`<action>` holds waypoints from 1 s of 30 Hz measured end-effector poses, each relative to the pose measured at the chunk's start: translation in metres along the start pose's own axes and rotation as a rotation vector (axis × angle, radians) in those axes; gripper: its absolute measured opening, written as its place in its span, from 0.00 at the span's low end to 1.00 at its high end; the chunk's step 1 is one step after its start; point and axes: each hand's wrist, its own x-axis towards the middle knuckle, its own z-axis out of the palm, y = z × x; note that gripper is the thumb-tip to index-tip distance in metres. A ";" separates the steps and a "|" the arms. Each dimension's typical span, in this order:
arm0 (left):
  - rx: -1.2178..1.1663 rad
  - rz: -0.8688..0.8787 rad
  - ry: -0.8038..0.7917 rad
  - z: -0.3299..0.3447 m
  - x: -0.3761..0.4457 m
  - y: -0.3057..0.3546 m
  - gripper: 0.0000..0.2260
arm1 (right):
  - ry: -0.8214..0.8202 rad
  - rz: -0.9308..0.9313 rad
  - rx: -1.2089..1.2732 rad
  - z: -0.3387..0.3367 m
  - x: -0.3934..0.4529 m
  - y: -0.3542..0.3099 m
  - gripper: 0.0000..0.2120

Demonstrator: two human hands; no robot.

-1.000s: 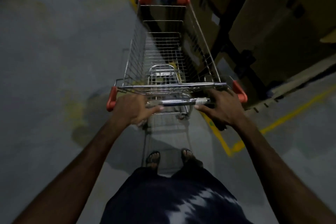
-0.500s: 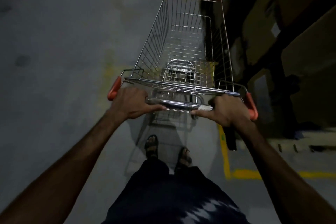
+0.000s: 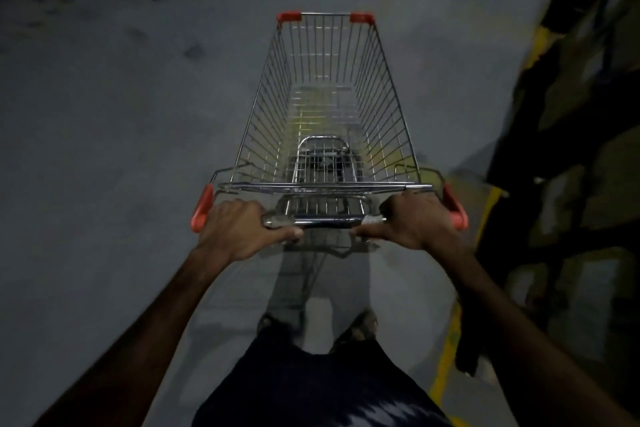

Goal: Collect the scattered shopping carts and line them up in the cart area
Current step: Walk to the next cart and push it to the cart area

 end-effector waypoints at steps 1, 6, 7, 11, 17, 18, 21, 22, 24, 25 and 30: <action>-0.020 -0.034 0.008 0.000 -0.009 -0.015 0.37 | -0.004 -0.035 -0.029 -0.002 0.011 -0.015 0.46; -0.061 -0.203 0.044 0.011 -0.054 -0.095 0.36 | -0.005 -0.223 -0.123 -0.006 0.065 -0.099 0.45; -0.072 -0.248 0.057 0.014 -0.064 -0.115 0.37 | -0.001 -0.257 -0.139 -0.007 0.076 -0.120 0.44; -0.121 -0.393 0.100 0.027 -0.108 -0.190 0.39 | -0.013 -0.396 -0.186 -0.011 0.113 -0.208 0.41; -0.186 -0.584 0.150 0.037 -0.167 -0.295 0.38 | 0.005 -0.579 -0.286 -0.007 0.171 -0.342 0.44; -0.197 -0.616 0.151 0.038 -0.176 -0.310 0.38 | 0.012 -0.606 -0.293 -0.006 0.179 -0.363 0.44; -0.234 -0.708 0.146 0.039 -0.200 -0.353 0.38 | 0.037 -0.700 -0.314 -0.006 0.206 -0.424 0.43; -0.240 -0.738 0.144 0.038 -0.206 -0.365 0.38 | 0.030 -0.724 -0.323 -0.006 0.215 -0.443 0.43; -0.252 -0.797 0.117 0.036 -0.216 -0.390 0.37 | -0.006 -0.758 -0.339 -0.008 0.235 -0.483 0.41; -0.266 -0.827 0.101 0.034 -0.220 -0.403 0.36 | -0.014 -0.777 -0.351 -0.009 0.246 -0.503 0.41; -0.307 -0.938 0.086 0.030 -0.227 -0.485 0.37 | -0.022 -0.918 -0.394 -0.015 0.312 -0.608 0.42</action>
